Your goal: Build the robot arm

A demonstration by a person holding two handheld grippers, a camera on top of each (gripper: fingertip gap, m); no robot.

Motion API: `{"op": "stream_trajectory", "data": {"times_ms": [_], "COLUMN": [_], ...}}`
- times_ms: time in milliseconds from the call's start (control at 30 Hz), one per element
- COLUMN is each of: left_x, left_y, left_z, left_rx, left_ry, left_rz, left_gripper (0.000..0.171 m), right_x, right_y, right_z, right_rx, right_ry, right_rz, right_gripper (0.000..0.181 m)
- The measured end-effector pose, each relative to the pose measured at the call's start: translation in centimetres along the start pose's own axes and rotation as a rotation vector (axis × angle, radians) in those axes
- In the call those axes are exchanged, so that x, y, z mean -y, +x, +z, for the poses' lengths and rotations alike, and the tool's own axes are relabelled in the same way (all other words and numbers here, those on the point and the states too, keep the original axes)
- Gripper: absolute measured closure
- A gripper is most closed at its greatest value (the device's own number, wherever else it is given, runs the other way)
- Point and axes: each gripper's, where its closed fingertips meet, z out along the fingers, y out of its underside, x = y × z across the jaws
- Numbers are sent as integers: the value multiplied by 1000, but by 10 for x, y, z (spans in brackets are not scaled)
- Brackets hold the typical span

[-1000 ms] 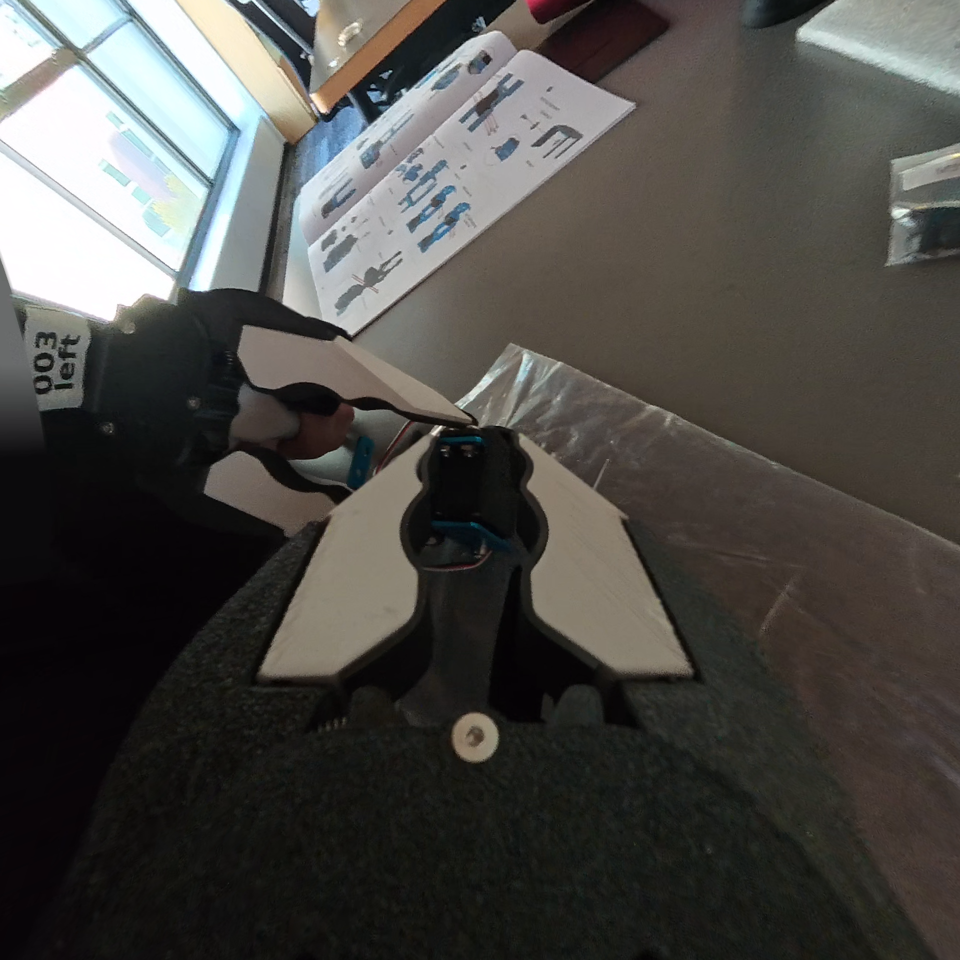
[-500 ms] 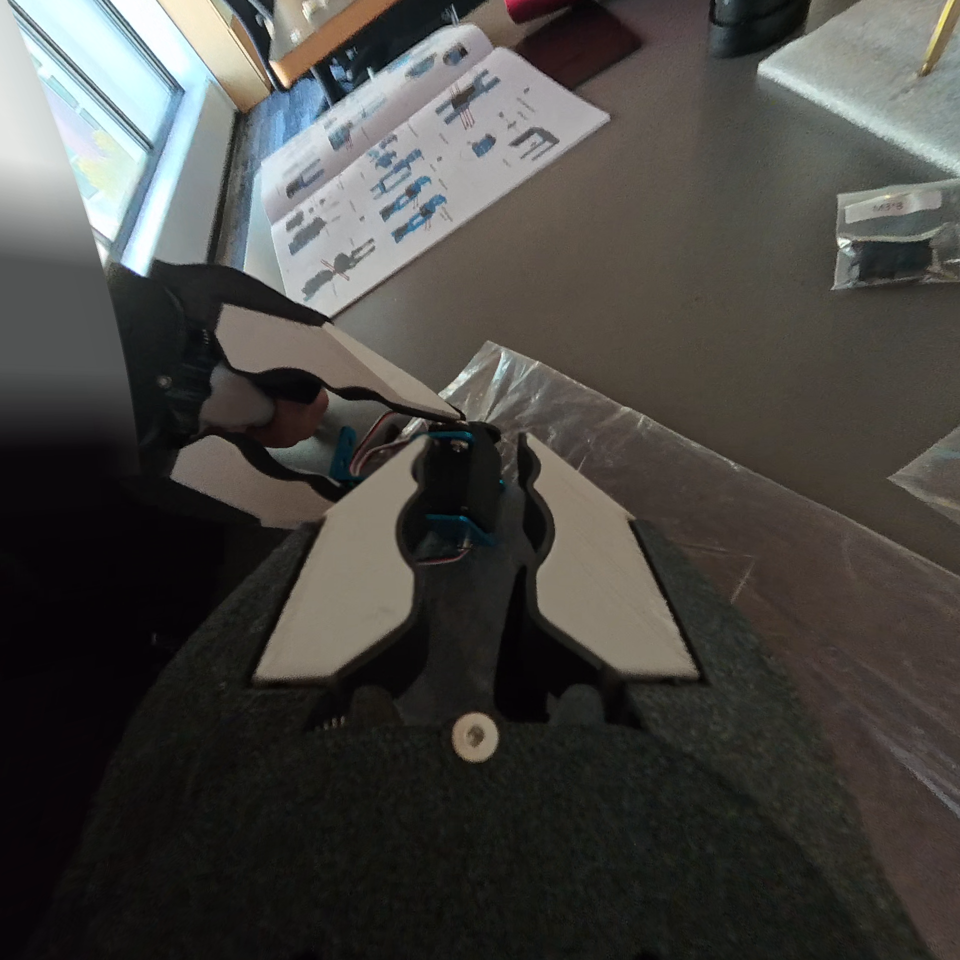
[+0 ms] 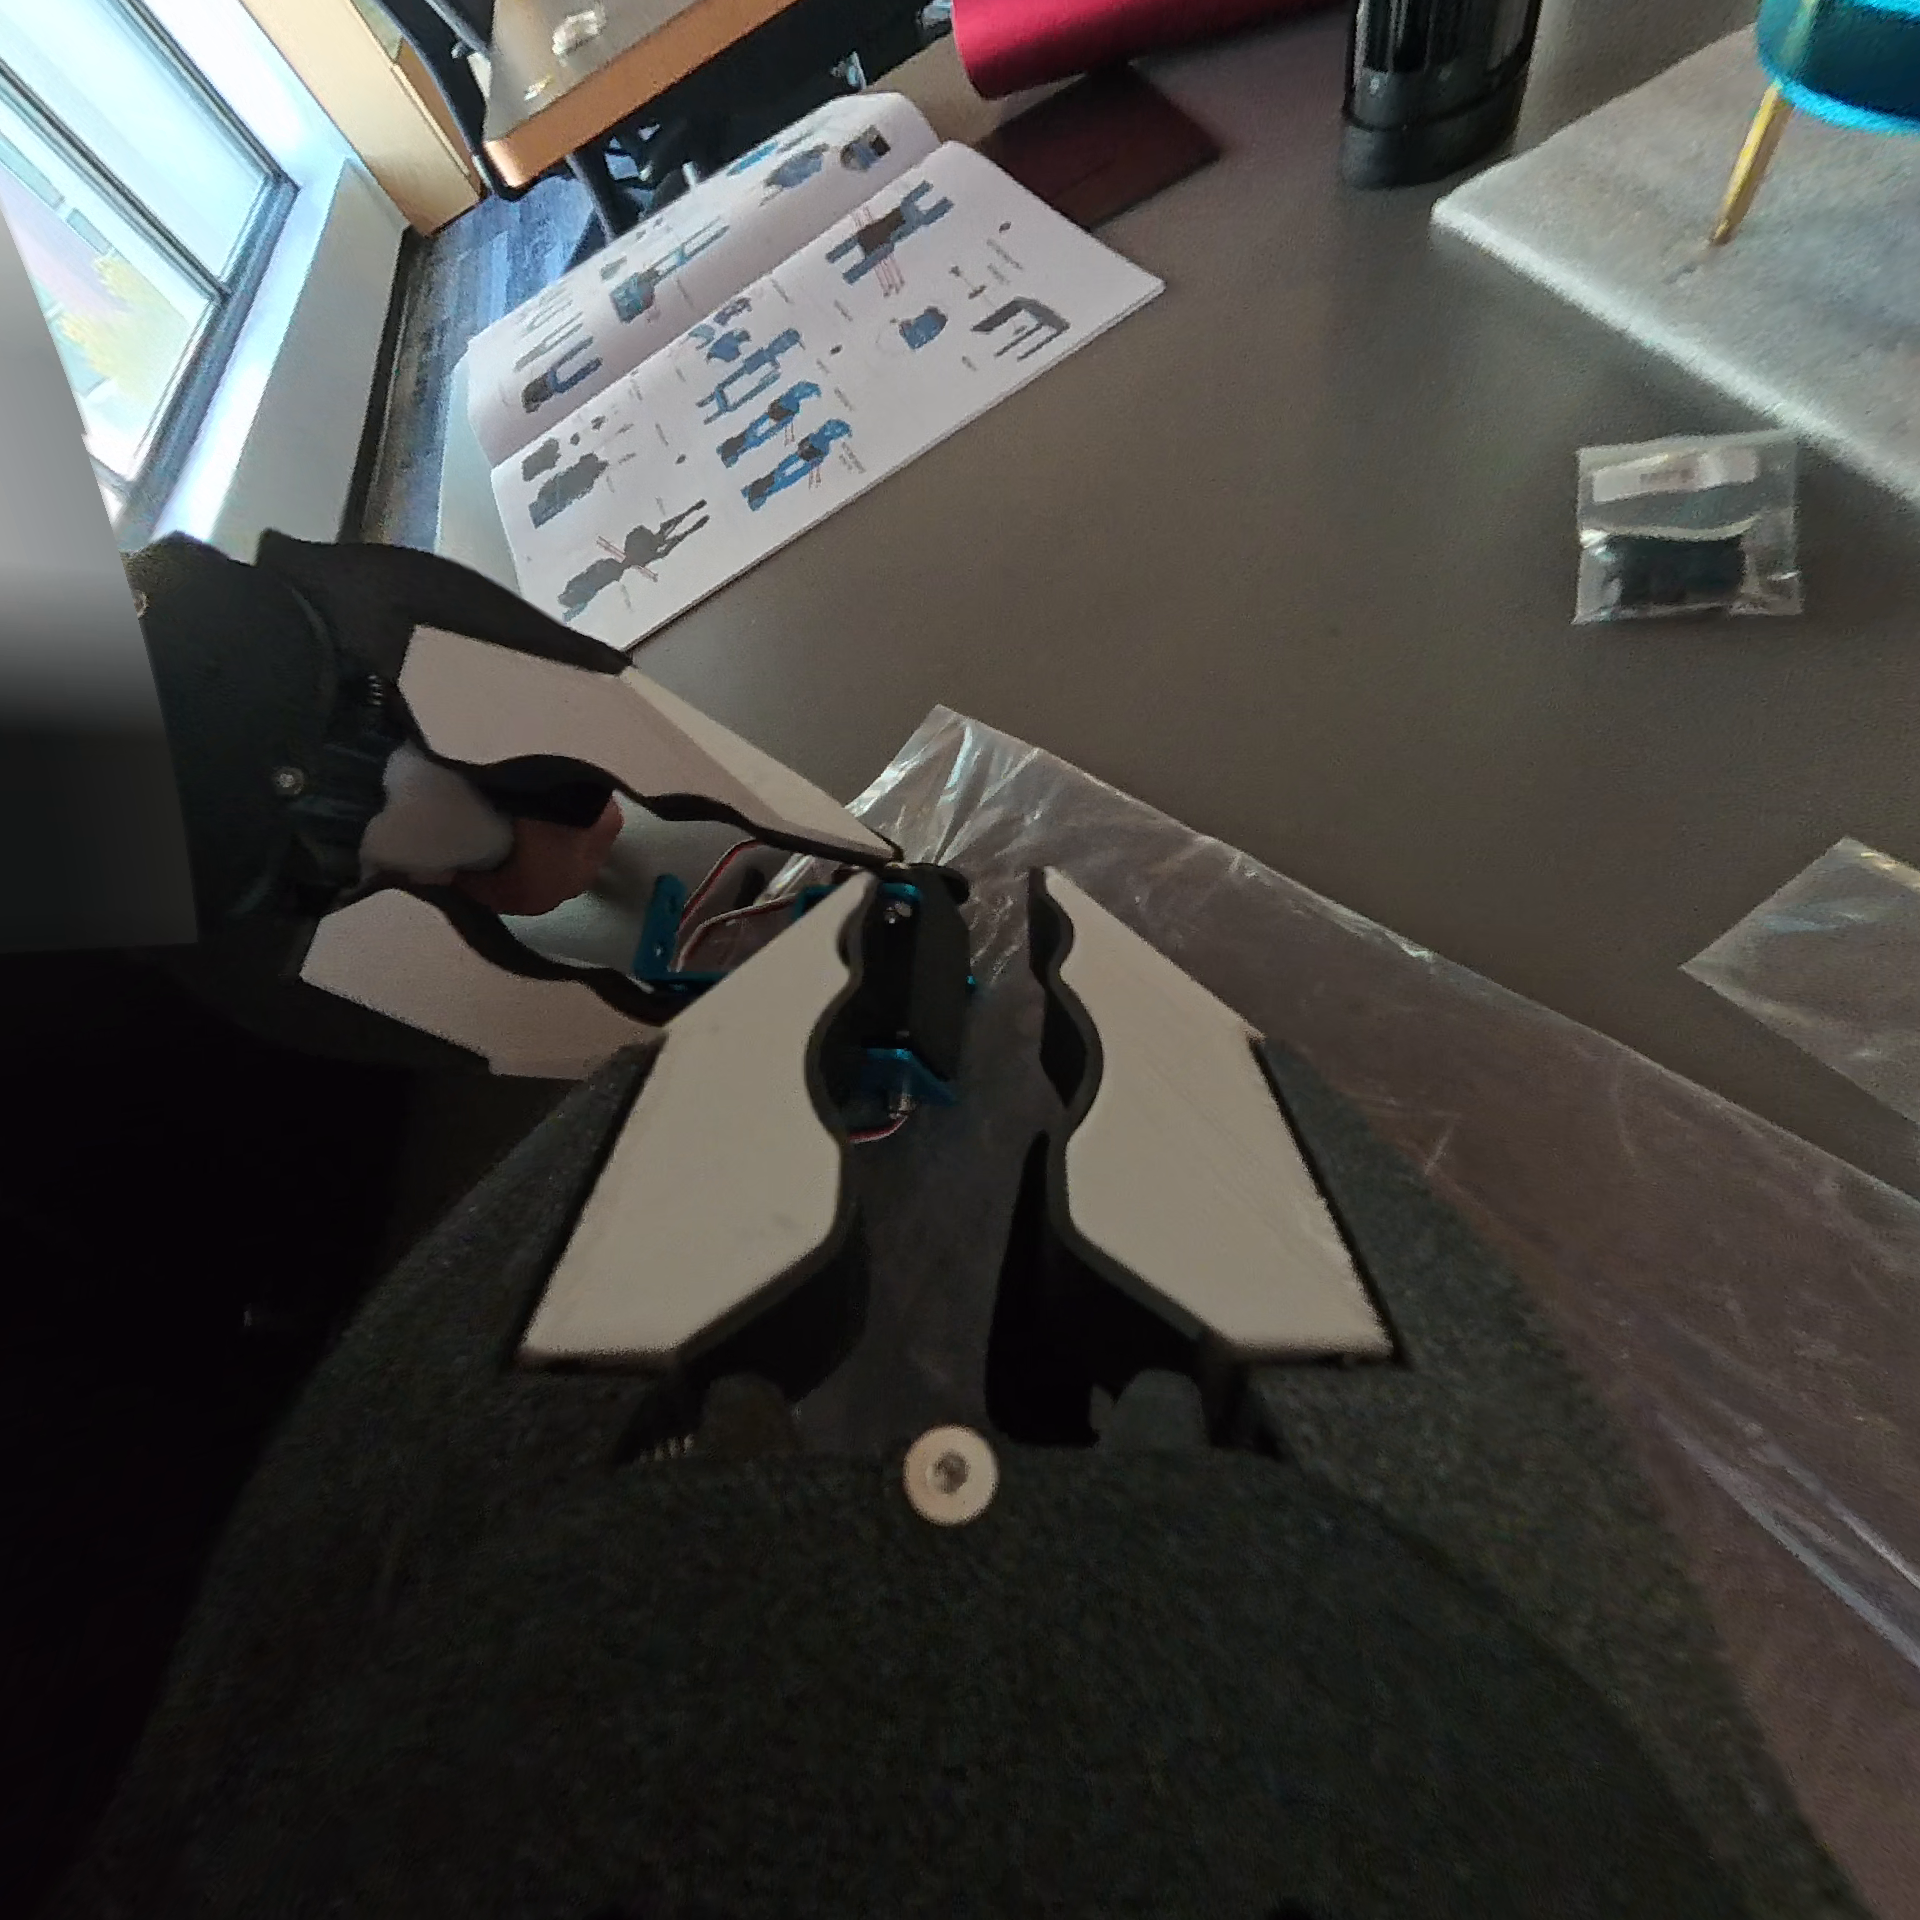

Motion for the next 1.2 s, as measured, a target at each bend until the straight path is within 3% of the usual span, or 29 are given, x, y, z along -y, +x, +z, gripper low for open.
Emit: {"op": "stream_trajectory", "data": {"times_ms": [133, 367, 433, 667, 767, 1000, 1100, 1200], "left_x": [0, 0, 0, 0, 0, 0, 0, 0], "left_y": [0, 0, 0, 0, 0, 0, 0, 0], "left_z": [0, 0, 0, 0, 0, 0, 0, 0], "left_rx": [-2, -2, -2, -5, -3, -1, -1, -1], "left_ry": [0, 1, 1, 1, 1, 0, 0, 0], "left_rz": [-2, -1, 2, 0, -1, -3, -4, -3], "left_gripper": [128, 128, 128, 129, 128, 129, 128, 128], "right_x": [0, 1, 4, 0, 3, -3, 5, -3], "right_y": [-9, 7, -3, 3, -8, 5, -9, -6], "right_z": [1, -5, -6, -2, -4, -1, -5, 2], "right_rx": [50, -37, 21, -13, 26, -15, 32, 9], "right_ry": [-2, 6, 25, -8, 8, -20, 22, -30], "right_rz": [0, -9, -8, -5, -39, -5, -40, -45], "right_gripper": [145, 157, 148, 156, 149, 148, 150, 148]}}
